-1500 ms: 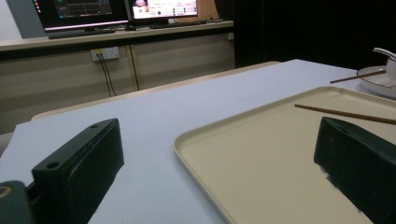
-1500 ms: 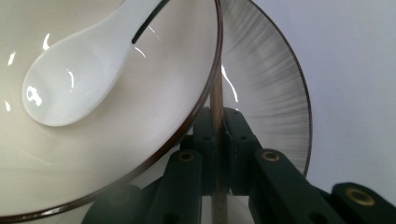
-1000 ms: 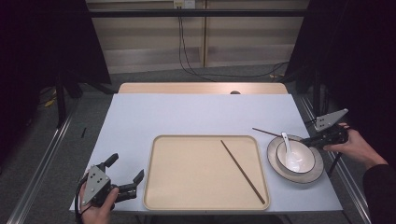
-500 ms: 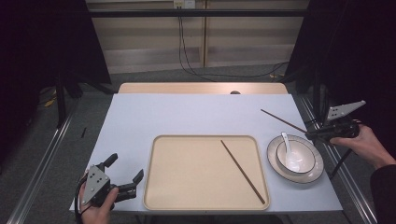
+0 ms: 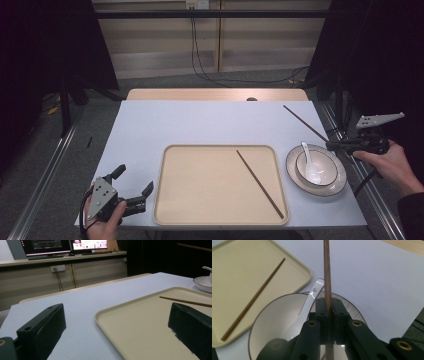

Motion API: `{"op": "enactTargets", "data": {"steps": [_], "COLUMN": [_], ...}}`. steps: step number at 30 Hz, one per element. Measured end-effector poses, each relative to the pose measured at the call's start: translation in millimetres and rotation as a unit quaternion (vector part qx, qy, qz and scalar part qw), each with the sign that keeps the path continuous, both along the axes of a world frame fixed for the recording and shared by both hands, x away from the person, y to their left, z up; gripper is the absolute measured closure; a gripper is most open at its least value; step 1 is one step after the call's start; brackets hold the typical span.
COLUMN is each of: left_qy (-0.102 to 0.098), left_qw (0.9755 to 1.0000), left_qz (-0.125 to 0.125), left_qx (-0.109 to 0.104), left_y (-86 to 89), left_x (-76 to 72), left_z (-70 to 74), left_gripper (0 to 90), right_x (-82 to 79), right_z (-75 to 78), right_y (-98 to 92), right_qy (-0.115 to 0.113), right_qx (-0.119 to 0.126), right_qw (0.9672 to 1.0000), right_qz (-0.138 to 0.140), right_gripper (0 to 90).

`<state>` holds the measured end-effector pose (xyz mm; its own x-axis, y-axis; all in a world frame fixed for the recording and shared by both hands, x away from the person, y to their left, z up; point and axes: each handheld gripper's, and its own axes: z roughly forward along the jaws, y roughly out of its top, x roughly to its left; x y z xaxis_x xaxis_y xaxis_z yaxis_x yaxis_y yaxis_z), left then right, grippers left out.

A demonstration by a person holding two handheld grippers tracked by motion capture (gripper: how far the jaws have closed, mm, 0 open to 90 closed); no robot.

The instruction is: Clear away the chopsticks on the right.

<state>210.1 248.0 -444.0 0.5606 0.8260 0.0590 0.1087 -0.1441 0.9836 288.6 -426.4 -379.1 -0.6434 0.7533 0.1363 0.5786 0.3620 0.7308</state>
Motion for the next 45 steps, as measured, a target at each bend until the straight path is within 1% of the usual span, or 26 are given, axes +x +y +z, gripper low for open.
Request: {"op": "enactTargets", "data": {"steps": [1,2,3,4,8,9,10,11,13,15,17,19,21,25,27,28,29,31,32,34,35,38,41,42,44,45], "left_qy": [0.000,0.000,0.001,0.002,0.001,0.000,0.001,0.000,-0.002,0.000,0.001,0.000,-0.001,-0.002,-0.002,-0.002,-0.002,-0.003,-0.003,-0.003,-0.003,-0.003,-0.004,-0.004,-0.003,-0.005], "left_qw": [1.0000,1.0000,1.0000,1.0000,1.0000,1.0000,1.0000,1.0000,1.0000,1.0000,1.0000,1.0000,1.0000,1.0000,1.0000,1.0000,1.0000,1.0000,1.0000,1.0000,1.0000,1.0000,1.0000,1.0000,0.9999,0.9999], "left_qz": [0.003,-0.003,0.001,0.001,0.004,0.003,0.002,0.001,0.004,0.003,0.003,0.001,0.003,0.006,0.006,0.006,0.007,0.006,0.007,0.006,0.006,0.005,0.005,0.008,0.004,0.003], "left_qx": [0.000,-0.005,-0.010,-0.008,-0.003,-0.003,-0.002,-0.002,0.000,-0.001,-0.002,-0.003,-0.006,-0.003,-0.004,-0.005,-0.006,-0.005,-0.003,-0.003,-0.003,-0.001,-0.001,0.004,0.009,0.010], "left_y": [-0.1,-0.3,-0.6,-0.1,1.0,1.2,1.4,1.5,1.8,1.4,1.6,1.9,1.6,1.5,2.2,2.1,2.1,2.1,2.2,2.2,2.2,2.0,1.8,1.1,-0.3,-0.5], "left_x": [-0.1,0.5,0.1,-0.2,0.2,0.2,0.1,0.2,0.0,-0.3,-0.2,0.2,-0.2,-0.8,-0.4,-0.1,-0.1,0.0,-0.3,-0.3,-0.3,-0.3,-0.1,-0.7,-1.1,-0.8], "left_z": [0.0,-0.2,-0.3,-0.3,-0.1,0.0,0.0,0.0,0.3,0.1,-0.1,0.0,0.0,0.4,0.3,0.0,-0.1,0.1,0.2,0.3,0.3,0.3,0.2,0.4,0.2,0.5], "left_gripper": [1.3,1.3,1.3,1.3,1.3,1.3,1.3,1.3,1.3,1.3,1.3,1.3,1.3,1.3,1.3,1.4,1.3,1.4,1.4,1.4,1.4,1.4,1.4,1.4,1.4,1.4], "right_x": [-2.7,-4.9,-7.2,-10.4,-24.2,-27.6,-31.3,-33.8,-39.8,-45.4,-50.1,-55.0,-58.7,-62.7,-65.9,-66.5,-68.3,-70.5,-72.1,-75.2,-76.5,-80.6,-82.8,-82.7,-82.2,-81.8], "right_z": [-0.8,-1.5,-2.5,-2.6,-2.1,-2.1,-1.9,-2.4,-3.2,-4.6,-5.9,-7.9,-10.5,-18.6,-22.2,-22.9,-23.9,-26.0,-27.1,-30.9,-33.0,-38.0,-44.1,-47.1,-53.4,-56.8], "right_y": [2.6,4.8,7.7,10.8,29.6,34.7,39.6,43.1,50.0,57.9,65.1,71.3,76.5,86.8,94.7,97.6,101.2,108.8,112.1,119.8,123.5,133.8,144.5,148.0,154.9,158.7], "right_qy": [0.003,0.005,0.008,0.007,0.021,0.021,0.019,0.026,0.025,0.038,0.058,0.067,0.072,0.081,0.082,0.083,0.082,0.091,0.095,0.097,0.105,0.112,0.125,0.130,0.135,0.140], "right_qx": [0.004,0.009,0.017,0.019,0.037,0.035,0.035,0.039,0.046,0.049,0.052,0.064,0.076,0.092,0.100,0.100,0.108,0.108,0.113,0.118,0.122,0.122,0.123,0.123,0.118,0.118], "right_qw": [0.9999,0.9997,0.9995,0.9993,0.9987,0.9989,0.9988,0.9987,0.9982,0.9975,0.9963,0.9945,0.9929,0.9906,0.9896,0.9897,0.9886,0.9877,0.9864,0.9854,0.9841,0.9835,0.9816,0.9808,0.9806,0.9796], "right_qz": [-0.011,-0.020,-0.026,-0.032,-0.029,-0.024,-0.030,-0.021,-0.028,-0.034,-0.036,-0.049,-0.057,-0.060,-0.064,-0.060,-0.065,-0.066,-0.073,-0.076,-0.075,-0.073,-0.076,-0.078,-0.080,-0.083], "right_gripper": [85.2,85.2,85.2,85.2,85.2,85.2,85.2,85.2,85.3,85.3,85.3,85.3,85.3,85.3,85.3,85.3,85.2,85.3,85.2,85.2,85.2,85.2,85.3,85.2,85.2,85.2]}}
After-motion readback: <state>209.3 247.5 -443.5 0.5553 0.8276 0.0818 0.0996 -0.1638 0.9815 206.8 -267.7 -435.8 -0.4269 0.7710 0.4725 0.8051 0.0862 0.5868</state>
